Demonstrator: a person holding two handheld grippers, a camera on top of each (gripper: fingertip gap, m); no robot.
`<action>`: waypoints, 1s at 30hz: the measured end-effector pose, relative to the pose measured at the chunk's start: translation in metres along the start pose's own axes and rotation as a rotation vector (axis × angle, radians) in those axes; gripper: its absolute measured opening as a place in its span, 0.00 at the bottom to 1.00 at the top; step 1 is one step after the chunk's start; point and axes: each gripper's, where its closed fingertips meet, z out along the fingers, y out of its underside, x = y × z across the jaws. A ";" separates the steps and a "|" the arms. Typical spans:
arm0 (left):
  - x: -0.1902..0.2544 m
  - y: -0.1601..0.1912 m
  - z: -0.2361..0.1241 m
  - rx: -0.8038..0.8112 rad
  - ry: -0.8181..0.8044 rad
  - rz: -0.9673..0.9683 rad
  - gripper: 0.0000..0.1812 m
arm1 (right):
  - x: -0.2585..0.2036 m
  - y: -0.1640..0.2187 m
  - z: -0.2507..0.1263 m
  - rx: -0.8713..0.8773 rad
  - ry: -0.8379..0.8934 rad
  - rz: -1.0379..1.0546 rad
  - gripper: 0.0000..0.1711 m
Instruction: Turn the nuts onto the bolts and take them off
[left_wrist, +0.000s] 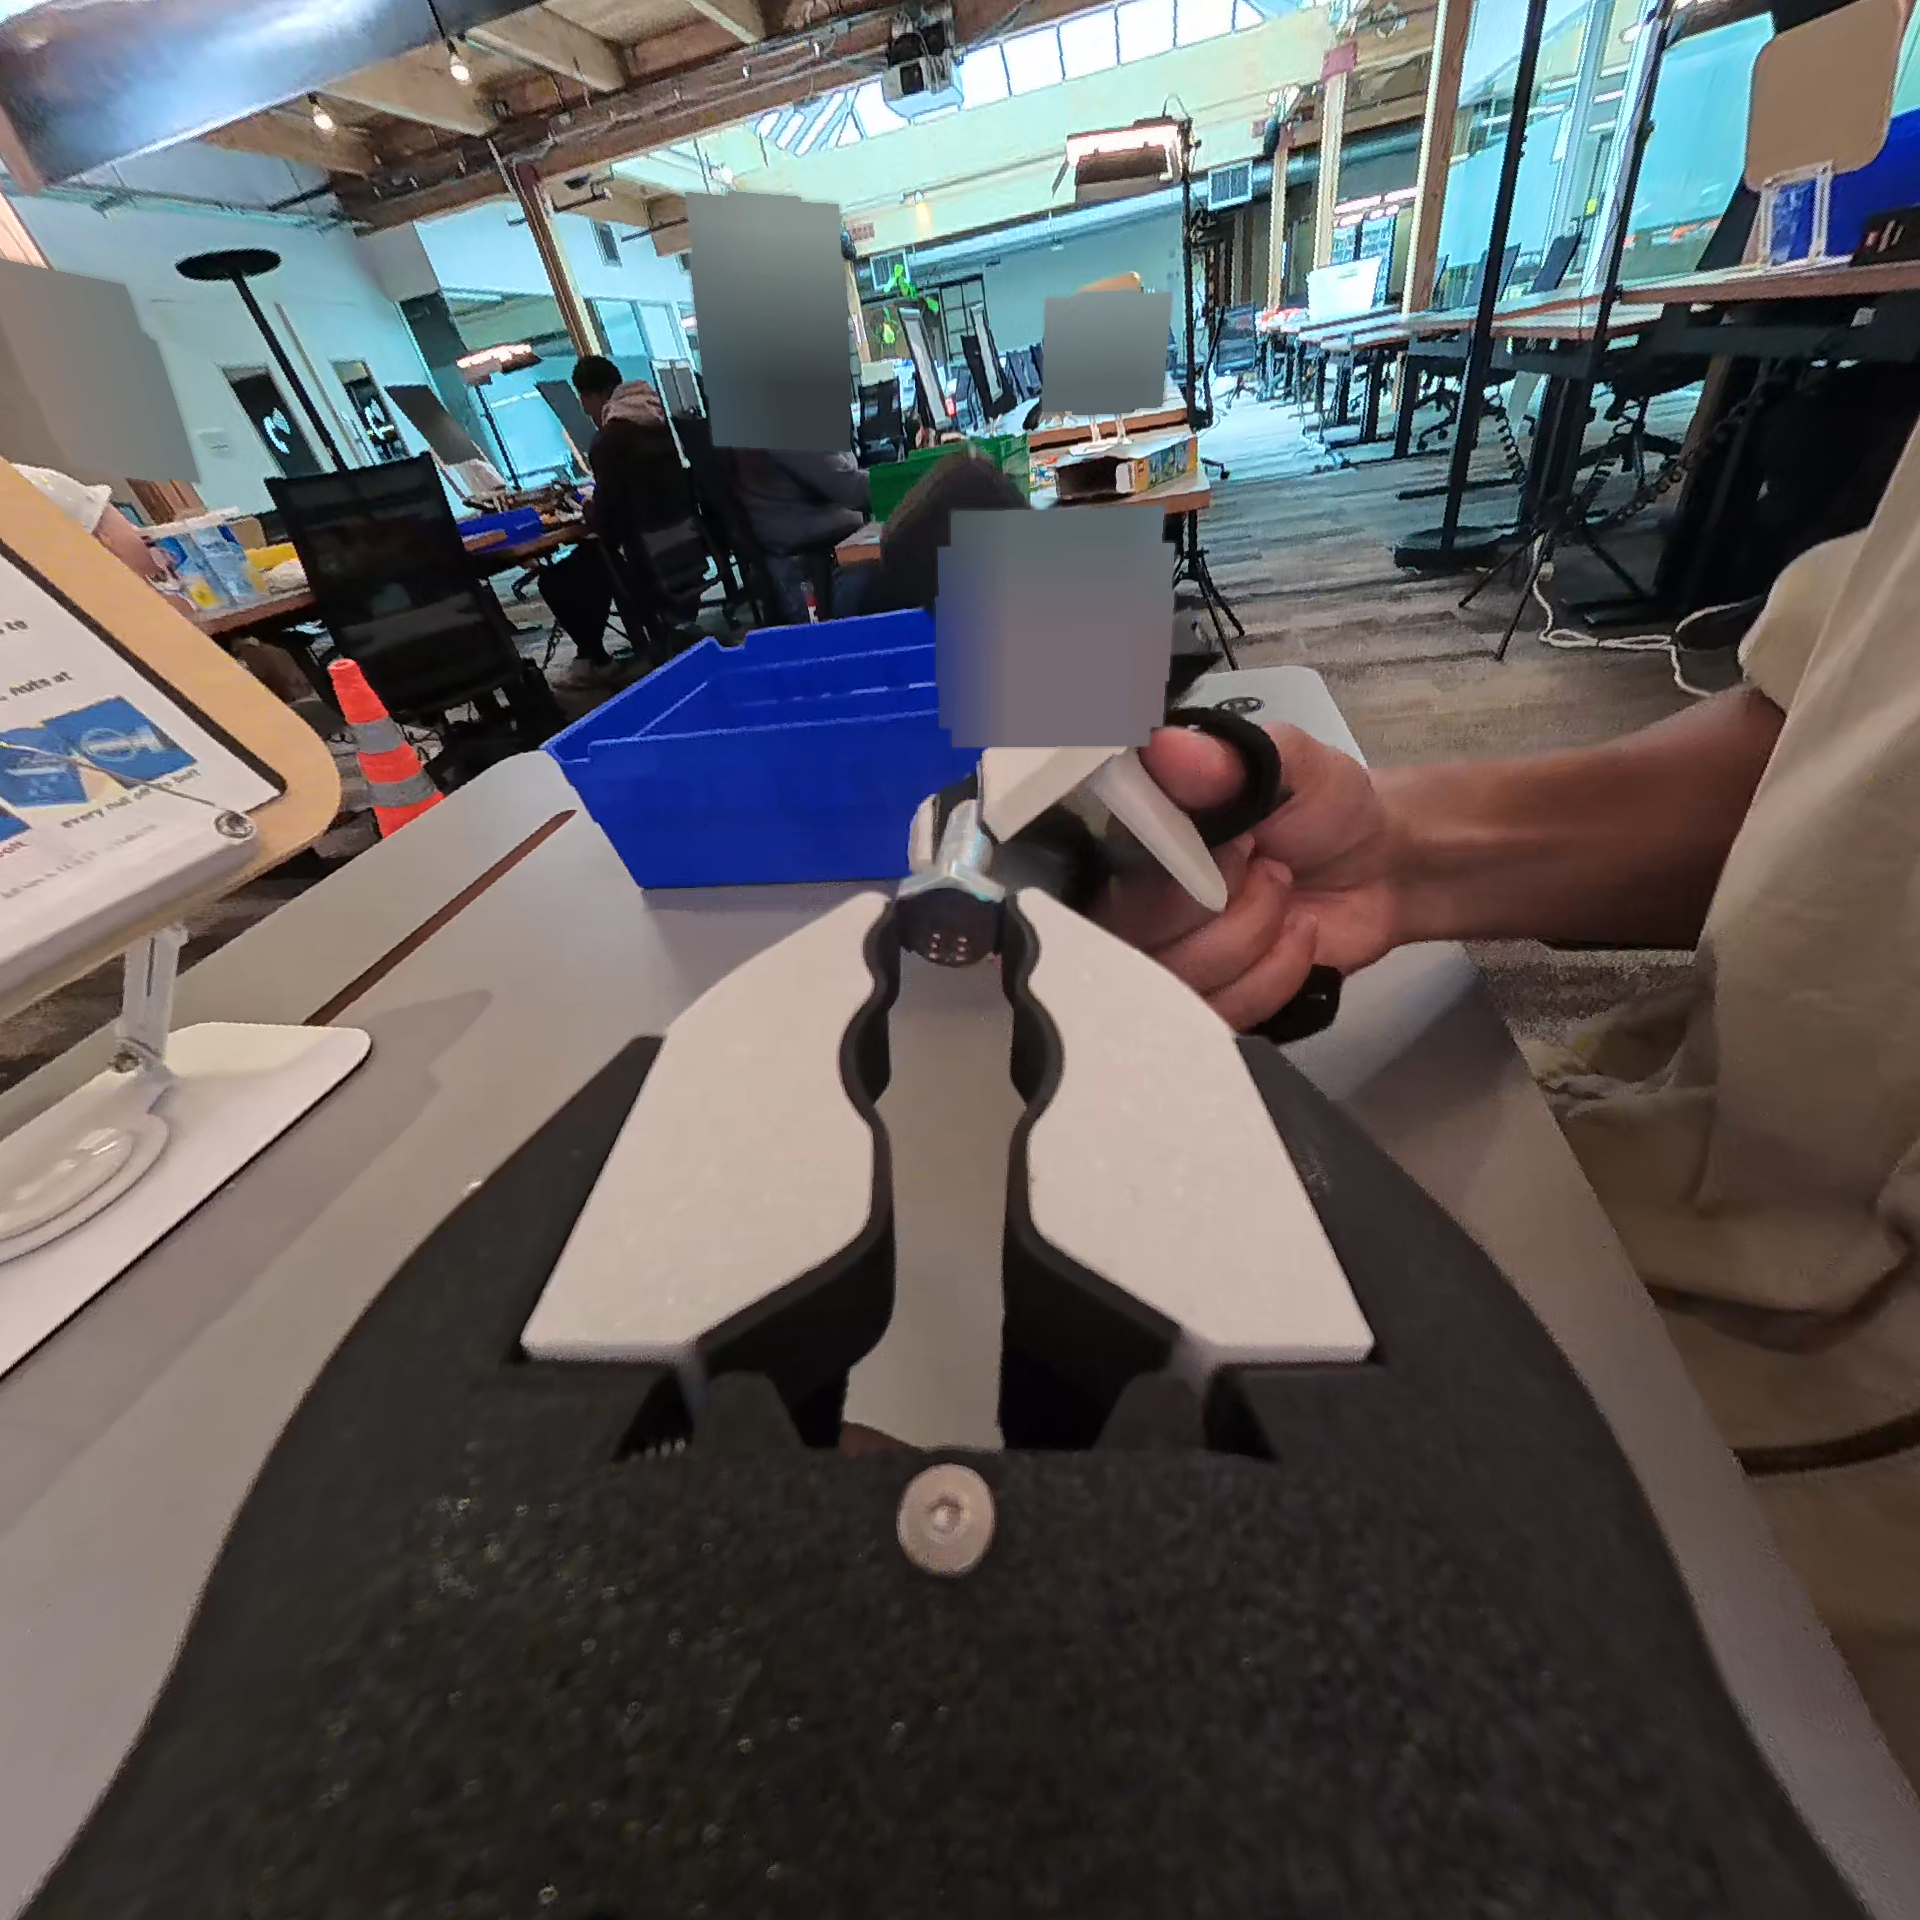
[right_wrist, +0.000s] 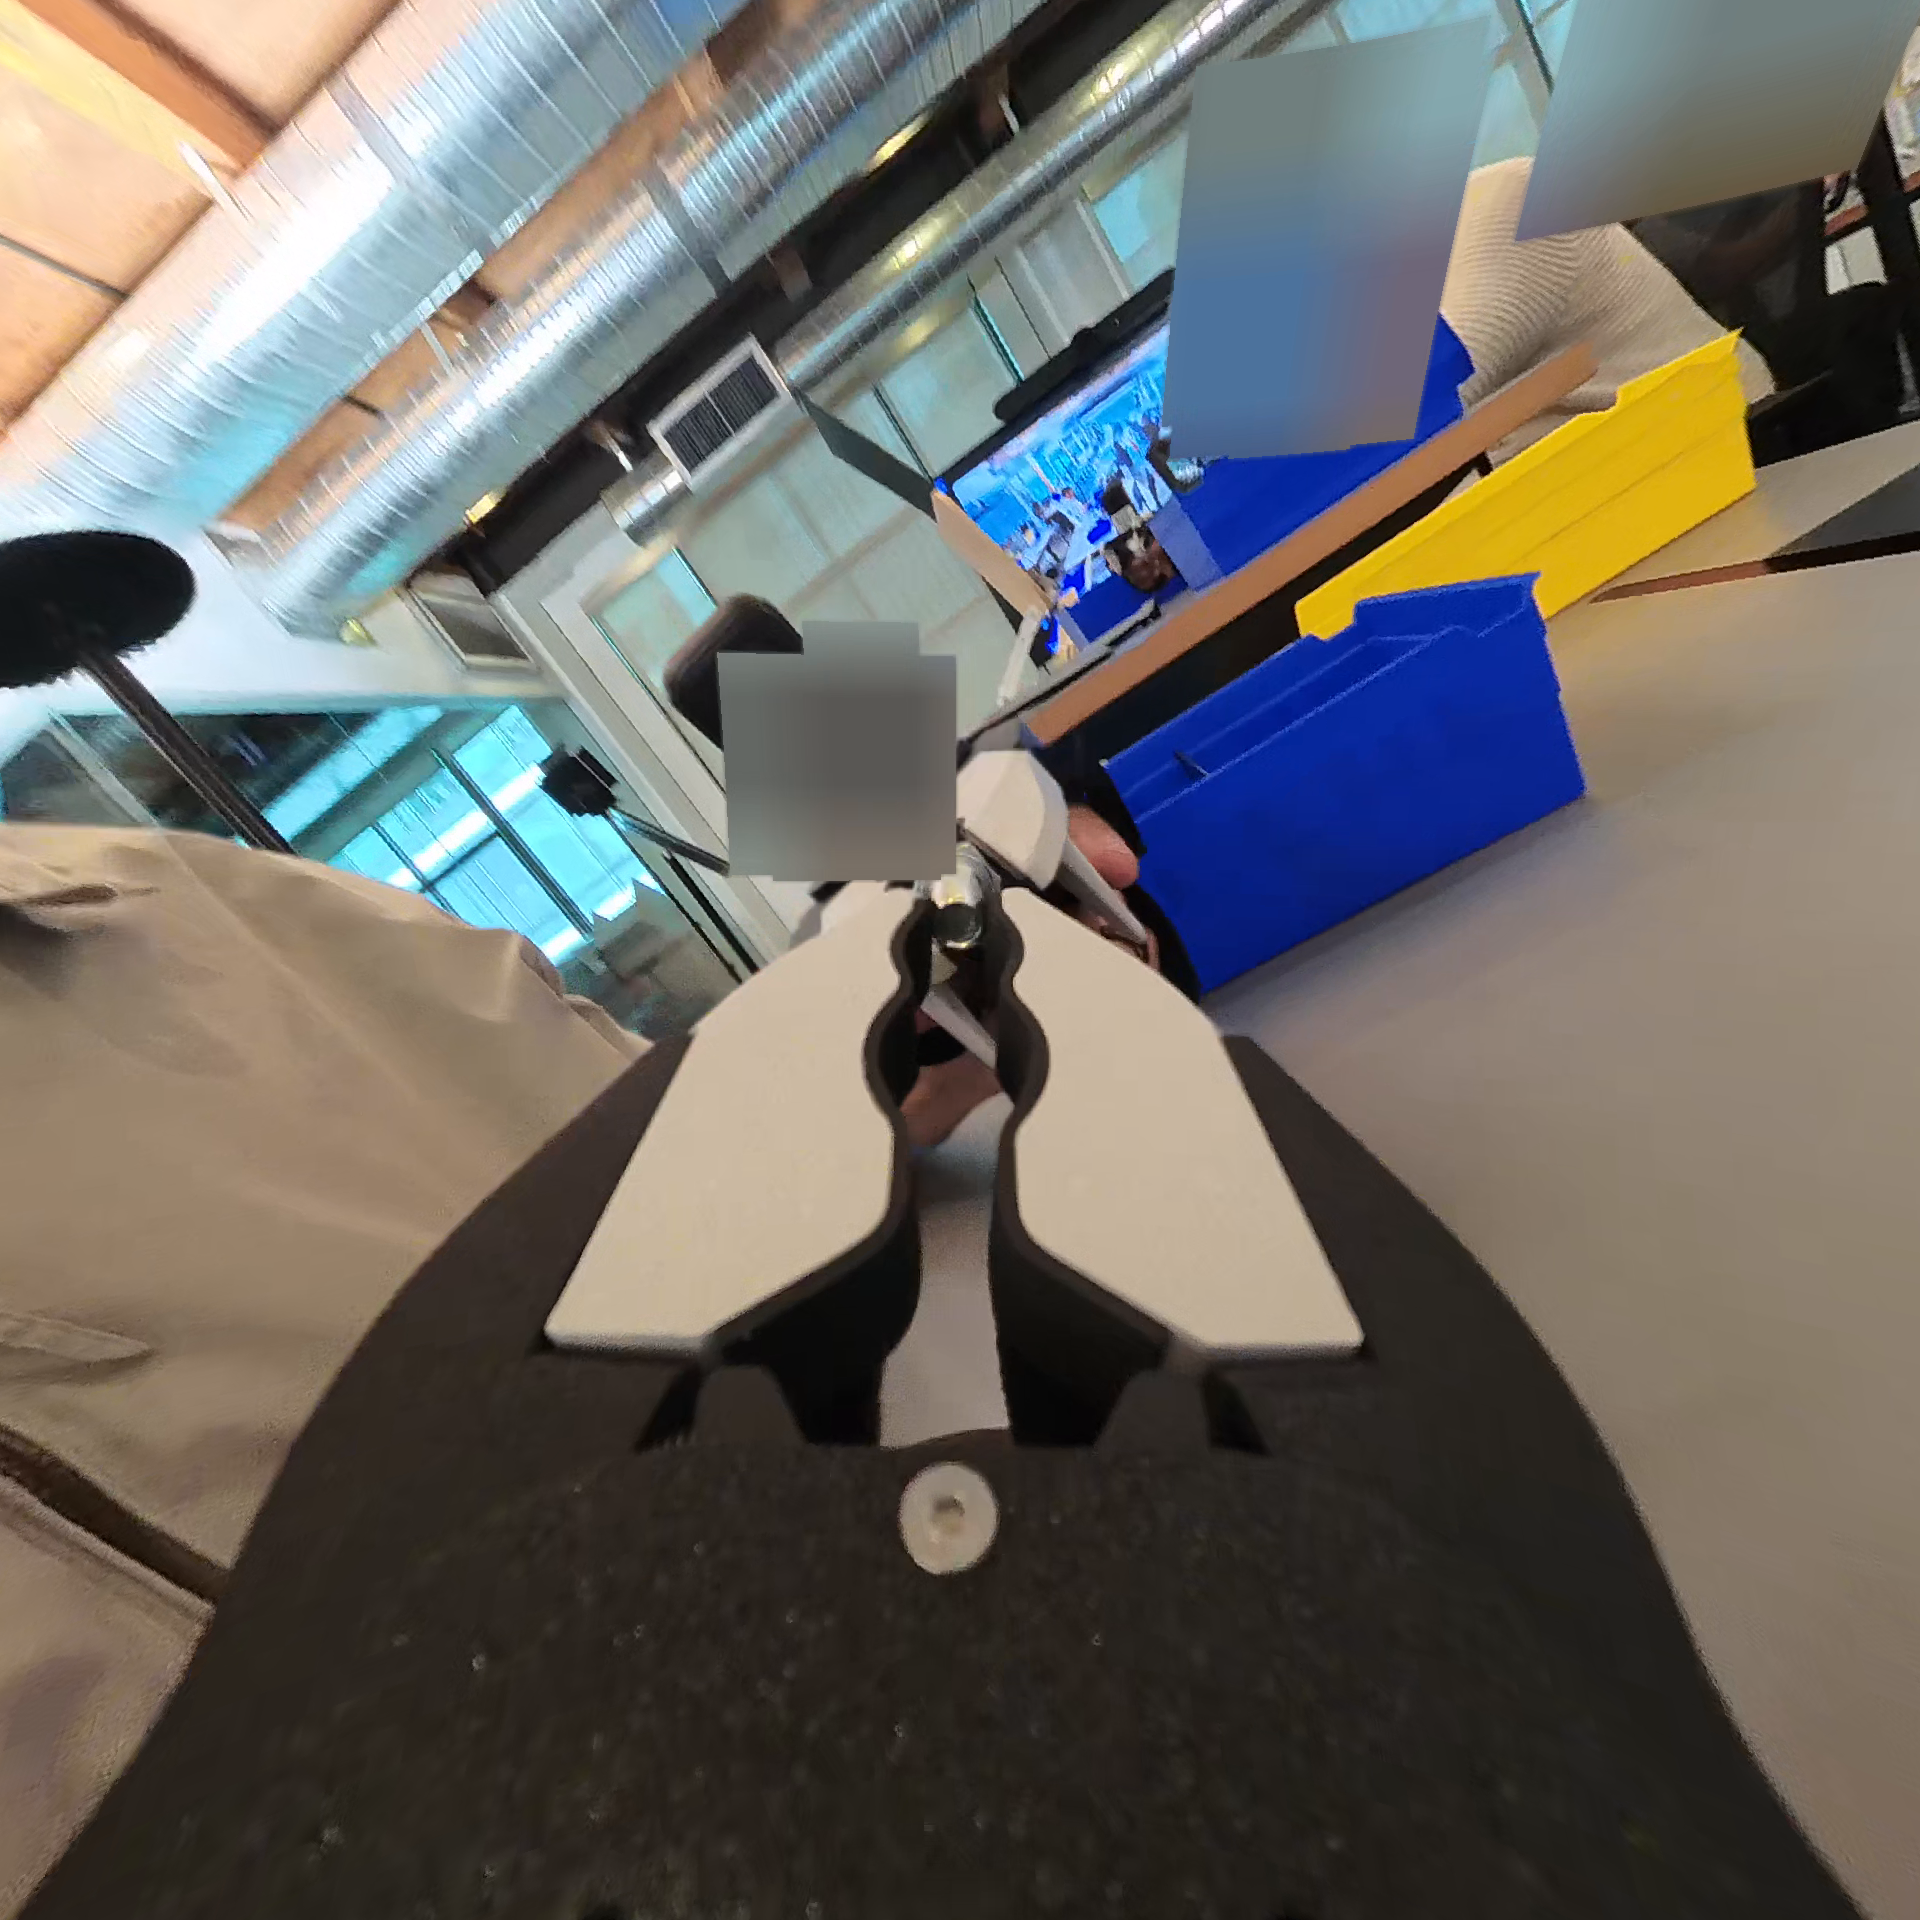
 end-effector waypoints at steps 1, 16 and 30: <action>0.000 0.002 0.000 -0.008 -0.001 0.005 0.10 | 0.001 0.001 0.000 -0.025 0.011 -0.021 0.05; -0.001 -0.010 -0.012 0.097 0.001 0.000 0.16 | -0.002 -0.004 -0.001 0.019 -0.124 0.147 0.05; -0.001 -0.016 -0.017 0.139 0.028 -0.034 0.09 | -0.005 -0.003 0.012 0.046 -0.157 0.184 0.05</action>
